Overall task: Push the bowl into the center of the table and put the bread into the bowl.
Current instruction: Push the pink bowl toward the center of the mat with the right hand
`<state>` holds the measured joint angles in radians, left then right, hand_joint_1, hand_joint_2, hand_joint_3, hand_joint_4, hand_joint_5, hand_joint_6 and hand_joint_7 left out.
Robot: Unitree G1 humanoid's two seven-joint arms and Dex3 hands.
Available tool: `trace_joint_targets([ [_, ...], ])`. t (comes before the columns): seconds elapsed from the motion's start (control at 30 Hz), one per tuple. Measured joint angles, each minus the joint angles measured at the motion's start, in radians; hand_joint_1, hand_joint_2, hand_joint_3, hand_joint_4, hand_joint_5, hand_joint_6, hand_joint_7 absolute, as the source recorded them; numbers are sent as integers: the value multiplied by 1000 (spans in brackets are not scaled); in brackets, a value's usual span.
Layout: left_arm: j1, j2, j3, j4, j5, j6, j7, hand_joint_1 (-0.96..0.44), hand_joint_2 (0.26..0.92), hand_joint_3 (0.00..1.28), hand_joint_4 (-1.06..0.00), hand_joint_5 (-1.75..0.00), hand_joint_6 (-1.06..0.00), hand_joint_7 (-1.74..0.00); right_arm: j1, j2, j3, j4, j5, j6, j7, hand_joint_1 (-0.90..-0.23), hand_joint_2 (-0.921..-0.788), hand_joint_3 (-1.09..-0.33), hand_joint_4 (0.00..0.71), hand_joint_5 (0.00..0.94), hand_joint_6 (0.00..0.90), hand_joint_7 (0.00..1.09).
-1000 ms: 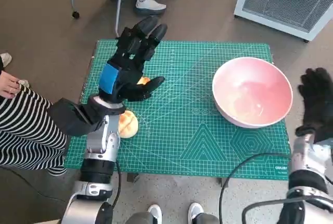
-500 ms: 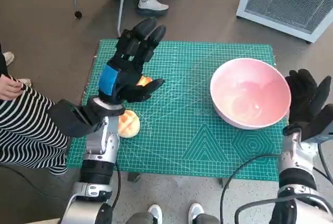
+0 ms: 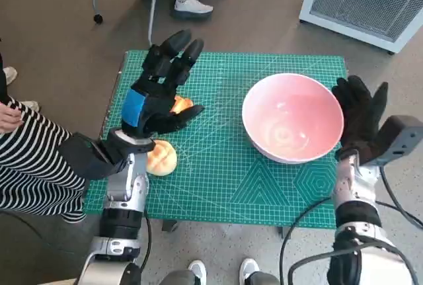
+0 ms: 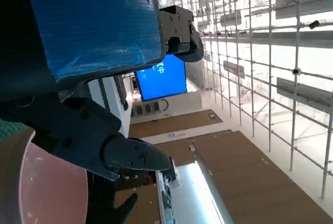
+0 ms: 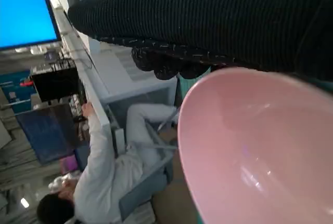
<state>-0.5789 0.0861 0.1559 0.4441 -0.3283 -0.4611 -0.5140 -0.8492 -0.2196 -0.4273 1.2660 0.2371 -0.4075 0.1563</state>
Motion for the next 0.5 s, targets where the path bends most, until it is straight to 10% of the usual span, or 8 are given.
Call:
trace_joint_targets([
  [0.5,19,11,17,0,-1,-16,1,-327,920,18,-231,-7,-80,-417,-64,70,0,5,2,36,1,-657,-921,-897,144,1,126,269],
])
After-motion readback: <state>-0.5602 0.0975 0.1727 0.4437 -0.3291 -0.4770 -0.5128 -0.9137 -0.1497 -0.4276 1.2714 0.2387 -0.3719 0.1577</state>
